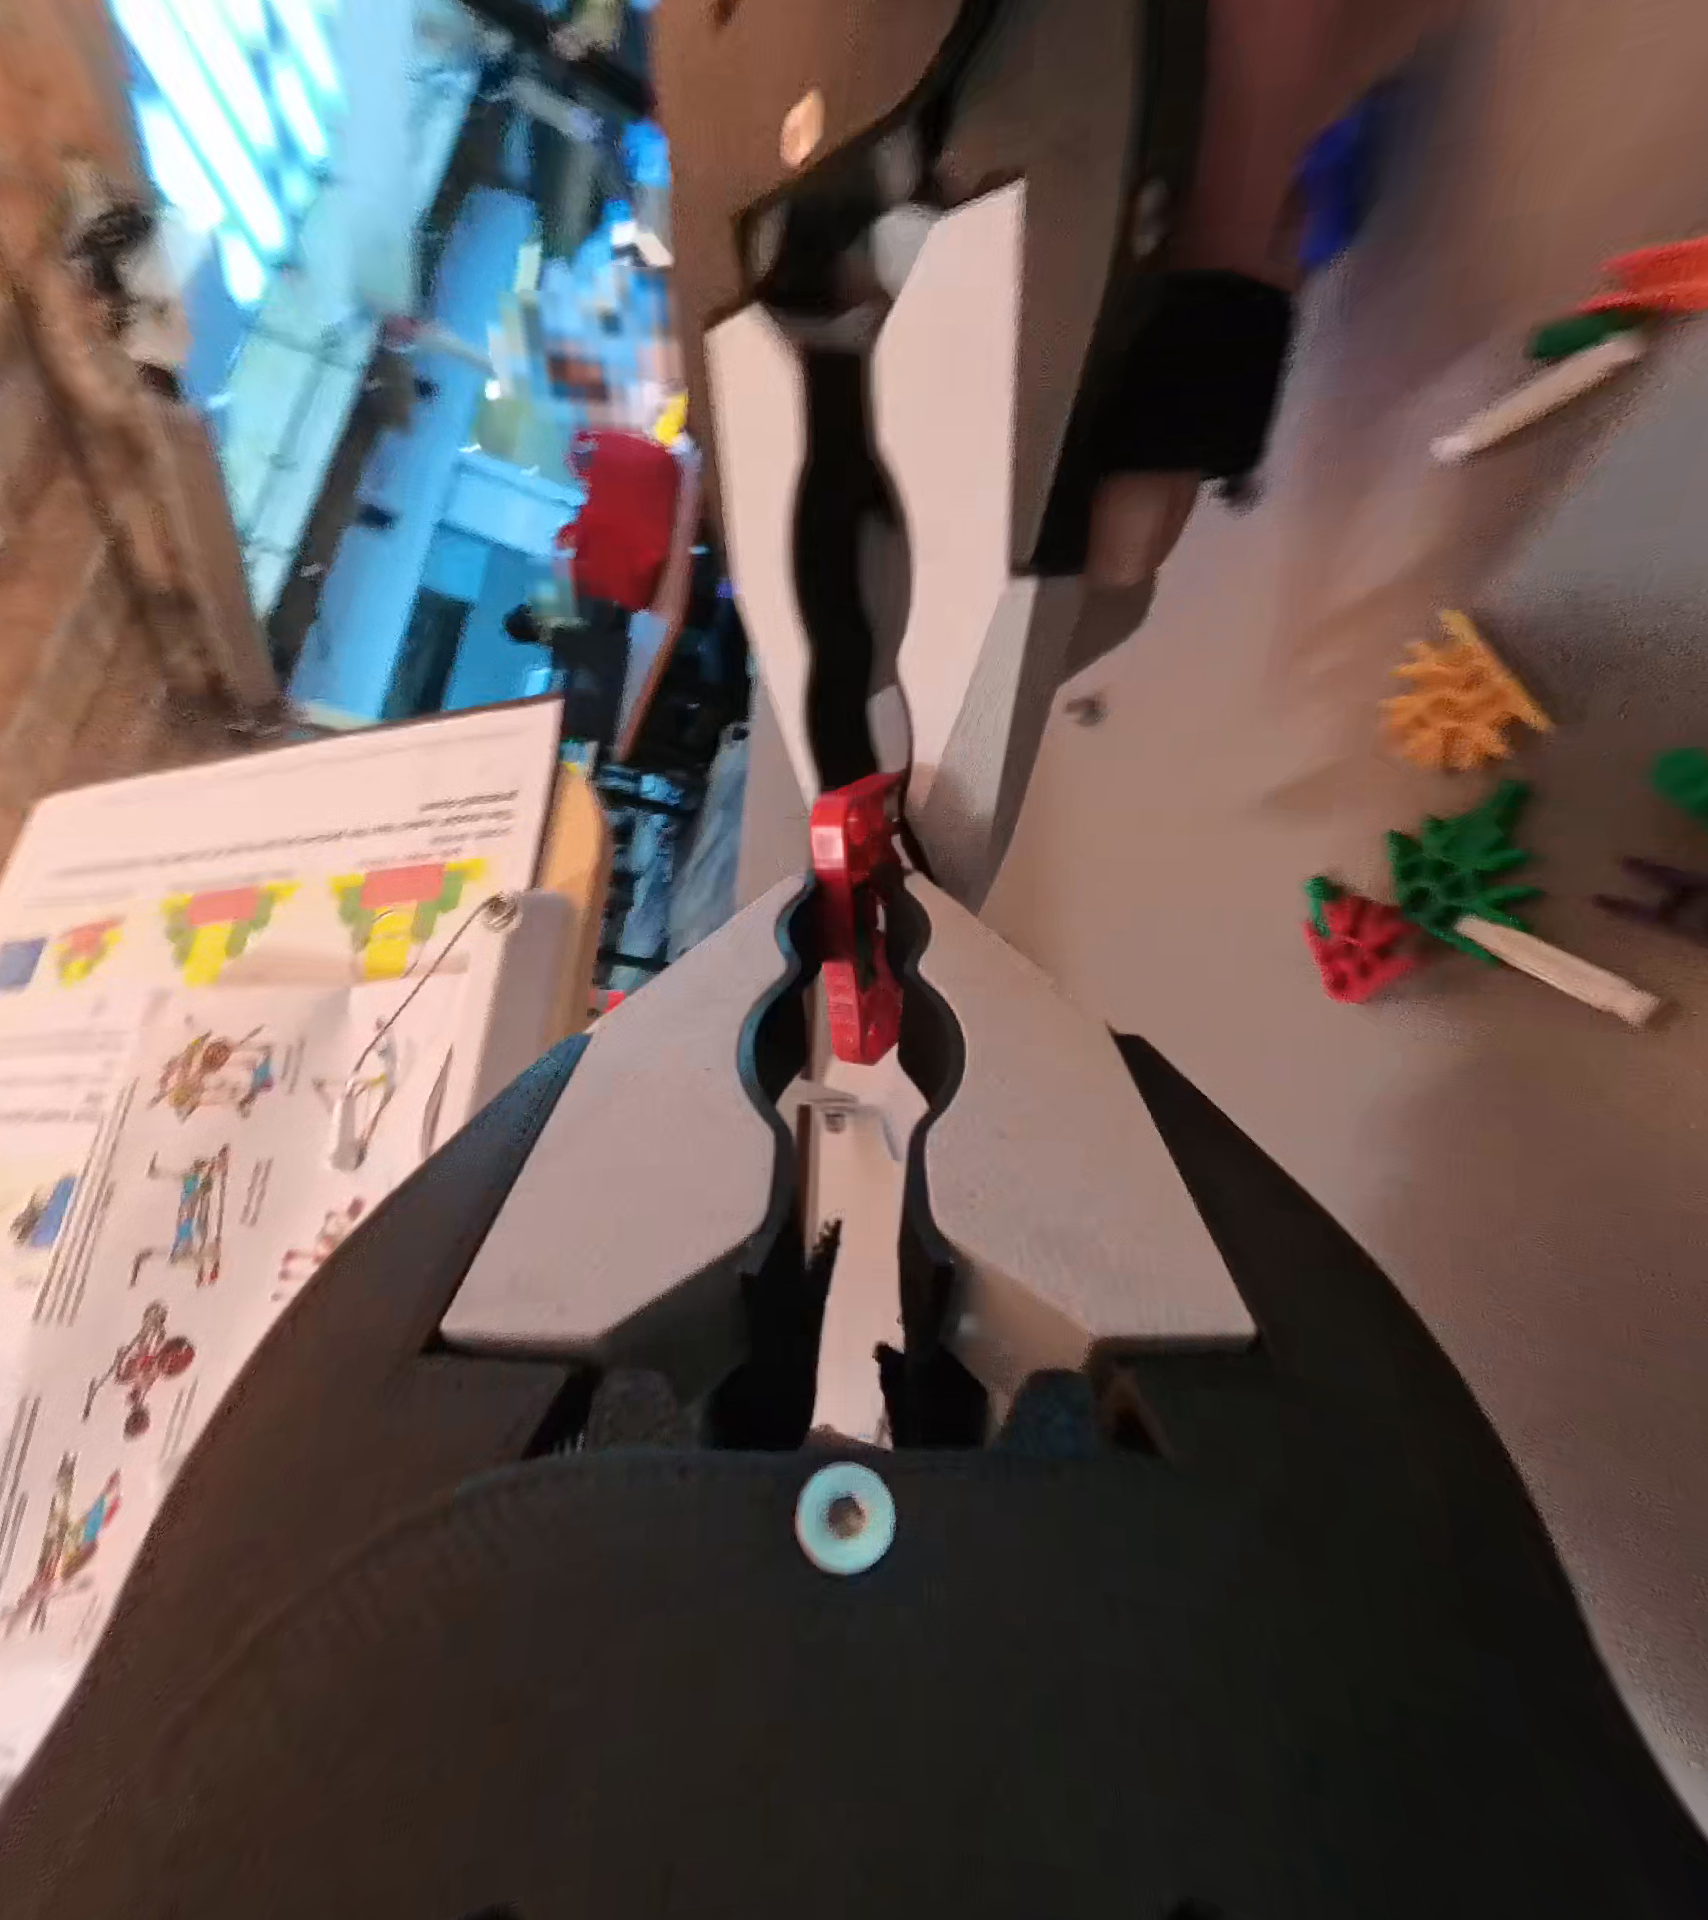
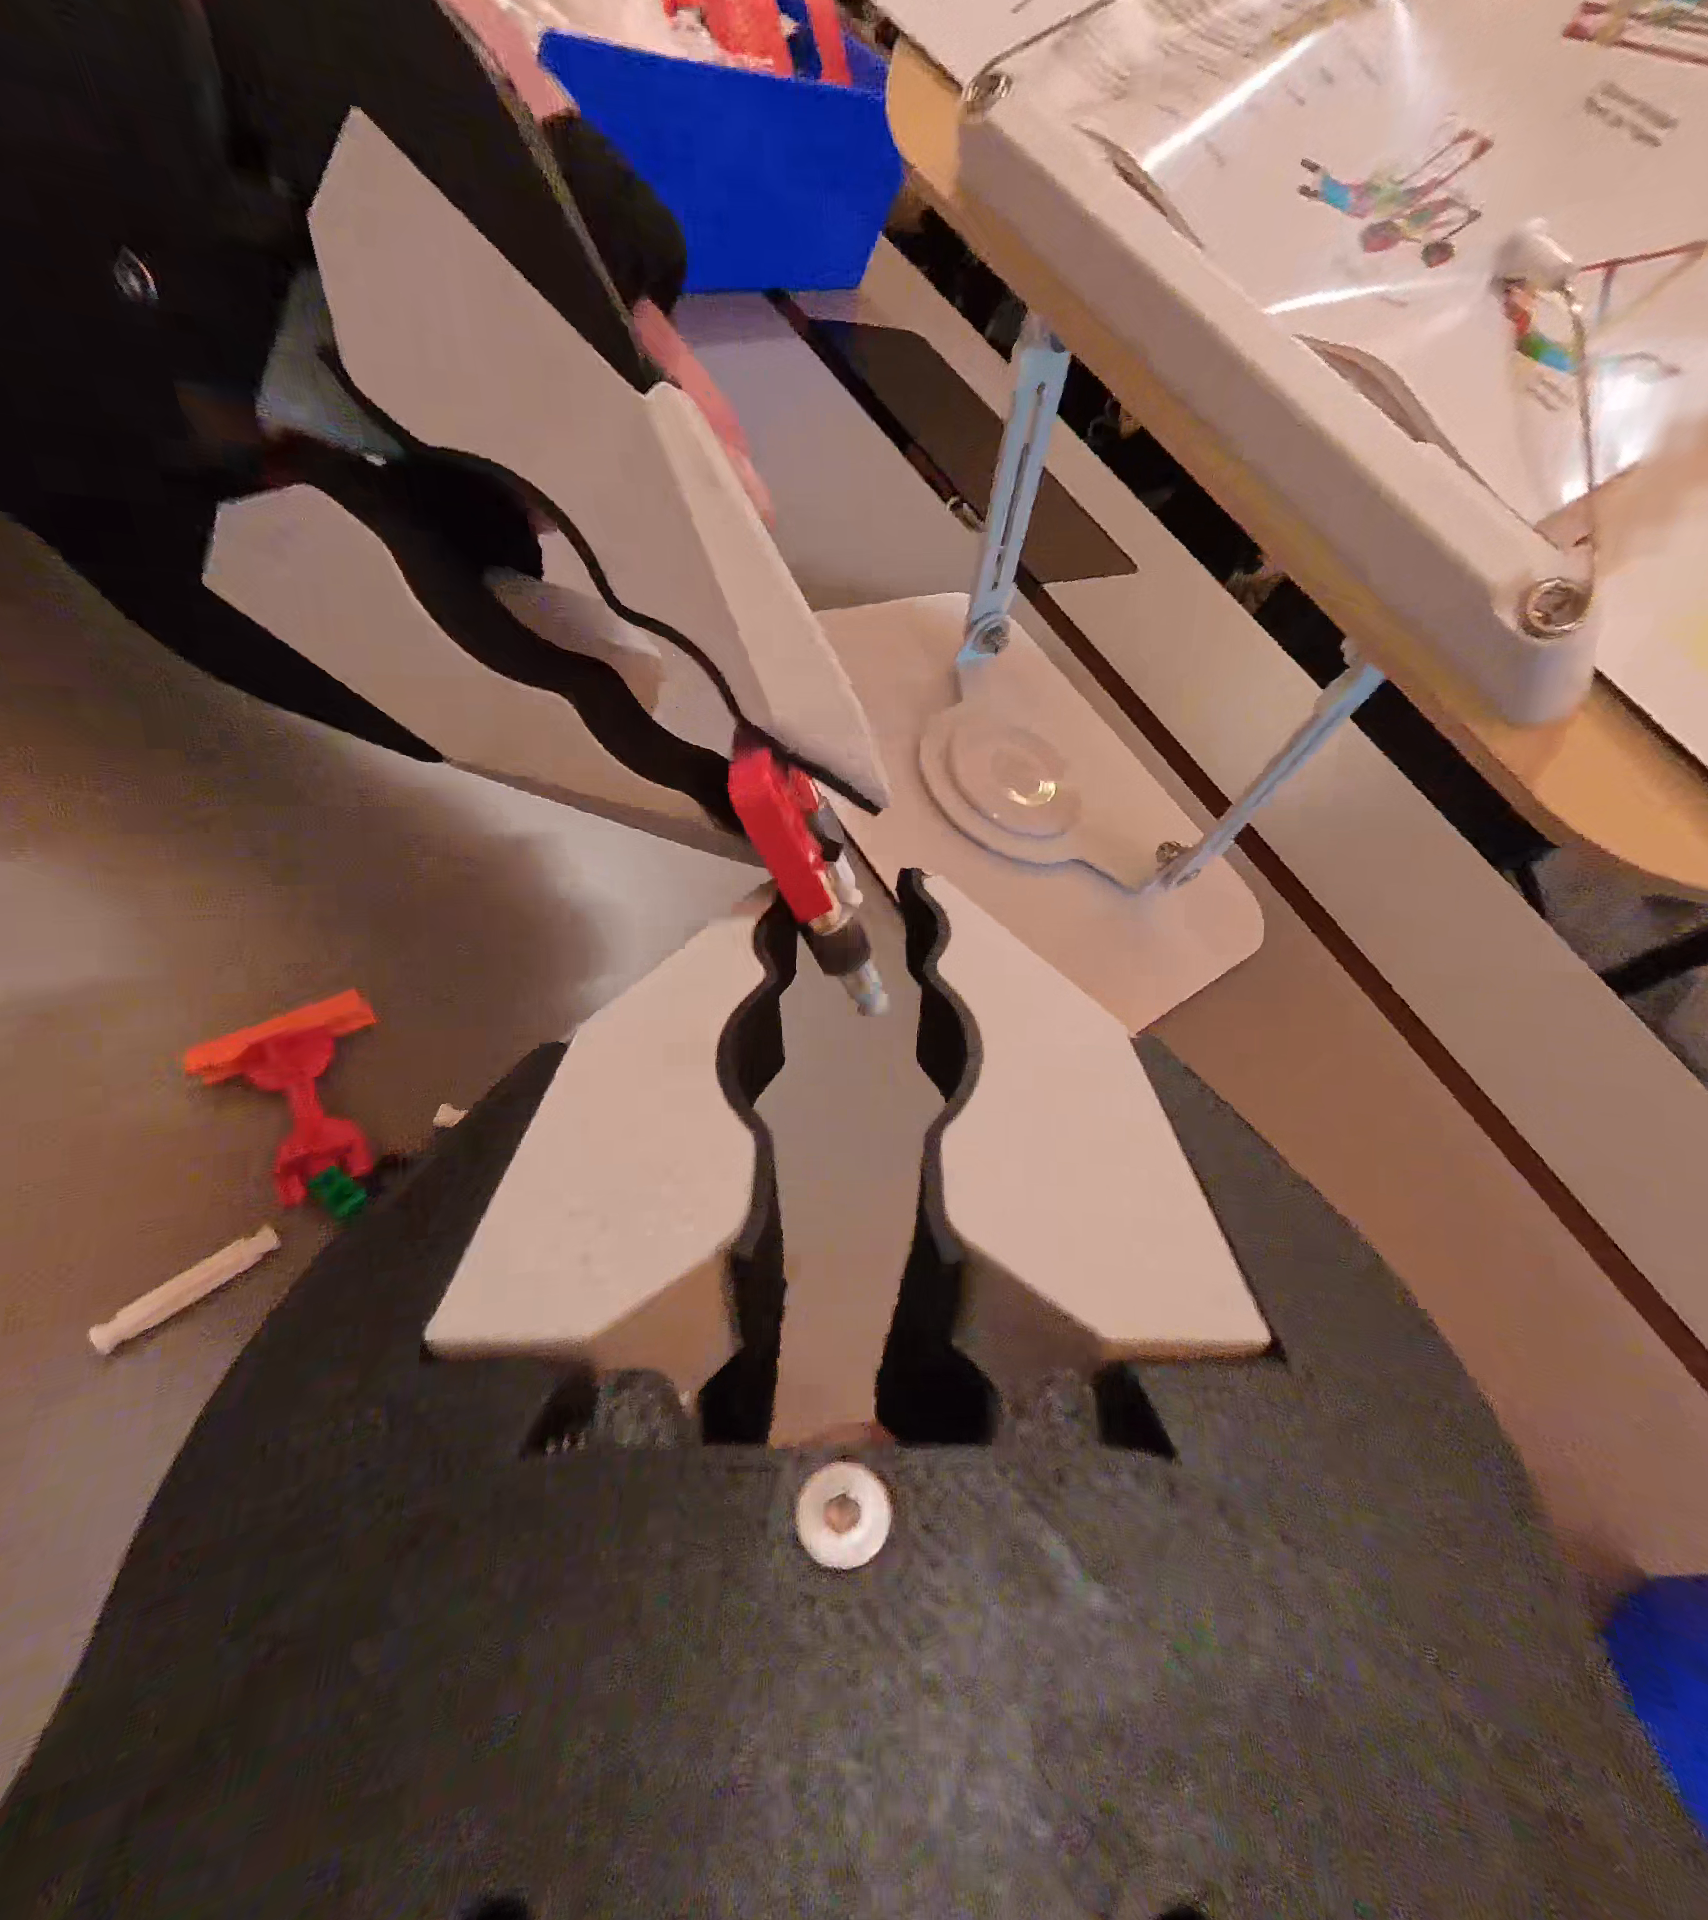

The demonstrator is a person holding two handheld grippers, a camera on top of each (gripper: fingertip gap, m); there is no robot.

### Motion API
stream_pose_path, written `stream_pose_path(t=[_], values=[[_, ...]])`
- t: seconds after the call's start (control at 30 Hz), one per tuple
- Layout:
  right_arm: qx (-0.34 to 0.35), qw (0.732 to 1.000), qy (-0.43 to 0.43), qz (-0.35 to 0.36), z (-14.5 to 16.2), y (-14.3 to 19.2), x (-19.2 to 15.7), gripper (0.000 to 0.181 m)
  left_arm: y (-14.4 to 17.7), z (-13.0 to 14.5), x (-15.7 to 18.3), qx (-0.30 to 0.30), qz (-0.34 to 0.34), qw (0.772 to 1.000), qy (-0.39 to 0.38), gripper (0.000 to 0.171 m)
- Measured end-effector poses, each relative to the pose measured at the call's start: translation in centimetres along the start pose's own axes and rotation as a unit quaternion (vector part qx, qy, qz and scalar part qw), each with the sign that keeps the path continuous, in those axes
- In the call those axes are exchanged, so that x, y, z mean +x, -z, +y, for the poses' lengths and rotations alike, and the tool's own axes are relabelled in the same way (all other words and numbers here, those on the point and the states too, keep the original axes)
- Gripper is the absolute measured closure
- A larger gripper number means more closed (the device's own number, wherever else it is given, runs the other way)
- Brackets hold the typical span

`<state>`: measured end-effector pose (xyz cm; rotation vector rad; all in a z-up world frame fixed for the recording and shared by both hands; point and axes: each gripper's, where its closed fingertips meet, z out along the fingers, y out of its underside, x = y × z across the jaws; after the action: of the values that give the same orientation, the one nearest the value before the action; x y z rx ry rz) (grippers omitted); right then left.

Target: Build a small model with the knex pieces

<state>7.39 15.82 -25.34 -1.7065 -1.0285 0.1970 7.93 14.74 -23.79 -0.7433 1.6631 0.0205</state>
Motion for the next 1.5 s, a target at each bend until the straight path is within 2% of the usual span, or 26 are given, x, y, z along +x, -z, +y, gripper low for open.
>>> stream_pose_path(t=[0.13, 0.2, 0.27, 0.37, 0.57, 0.67, 0.77, 0.83, 0.9, 0.97, 1.07, 1.13, 1.3, 1.4, 1.5], values=[[-0.035, 0.993, 0.106, 0.028, 0.6, -0.4, -0.5, 0.176, 0.1, 0.2, 0.8, -0.024, 0.014, 0.998, -0.055, 0.167], [-0.042, 0.993, 0.107, 0.041, 0.5, -0.4, -0.2, 0.18, 0.0, 0.2, 0.7, -0.014, 0.007, 0.999, -0.041, 0.166], [-0.039, 0.996, 0.063, 0.047, 0.3, -0.3, 0.2, 0.181, -0.1, 0.2, 0.2, -0.016, -0.002, 1.0, -0.023, 0.166], [-0.019, 0.999, -0.011, 0.05, 0.0, -0.1, 1.1, 0.181, -0.5, 0.1, -0.8, -0.039, -0.058, 0.998, 0.003, 0.166], [-0.021, 0.99, -0.113, 0.076, 1.5, -0.2, 3.0, 0.18, -1.9, 0.2, -0.3, -0.1, -0.136, 0.986, -0.001, 0.169], [-0.018, 0.985, -0.155, 0.074, 2.3, -0.1, 4.2, 0.181, -1.9, -3.0, 0.3, -0.072, -0.17, 0.982, -0.041, 0.168], [-0.032, 0.989, -0.127, 0.075, 2.6, -0.3, 3.8, 0.181, -2.3, -1.9, 0.4, -0.078, -0.15, 0.985, -0.031, 0.168], [-0.038, 0.992, -0.096, 0.071, 1.9, 0.0, 3.2, 0.181, -1.9, -1.9, -0.1, -0.062, -0.138, 0.988, -0.017, 0.169], [-0.046, 0.993, -0.067, 0.086, 1.1, 0.8, 3.2, 0.181, -1.4, -1.8, -0.8, -0.02, -0.098, 0.993, 0.058, 0.169], [-0.024, 0.993, -0.077, 0.081, -0.1, 2.0, 3.5, 0.181, -0.8, -1.6, -1.7, 0.016, -0.066, 0.985, 0.161, 0.169], [-0.009, 0.993, -0.082, 0.085, -0.9, 3.7, 4.4, 0.181, -0.8, -0.2, -2.3, 0.026, -0.036, 0.969, 0.245, 0.168], [-0.003, 0.993, -0.103, 0.057, -1.1, 4.4, 4.1, 0.181, -1.0, 0.0, -2.2, 0.041, -0.006, 0.955, 0.293, 0.168], [0.021, 0.992, -0.112, 0.056, -1.3, 7.2, 5.2, 0.181, -1.4, -0.9, -0.3, 0.065, 0.076, 0.931, 0.351, 0.168], [0.077, 0.981, -0.168, 0.052, -2.0, 10.4, 6.8, 0.181, -1.5, -1.2, 0.0, 0.078, 0.105, 0.911, 0.392, 0.168], [0.114, 0.967, -0.219, 0.058, -1.1, 13.5, 8.9, 0.181, -1.7, -0.9, 0.1, 0.078, 0.116, 0.9, 0.413, 0.168]])
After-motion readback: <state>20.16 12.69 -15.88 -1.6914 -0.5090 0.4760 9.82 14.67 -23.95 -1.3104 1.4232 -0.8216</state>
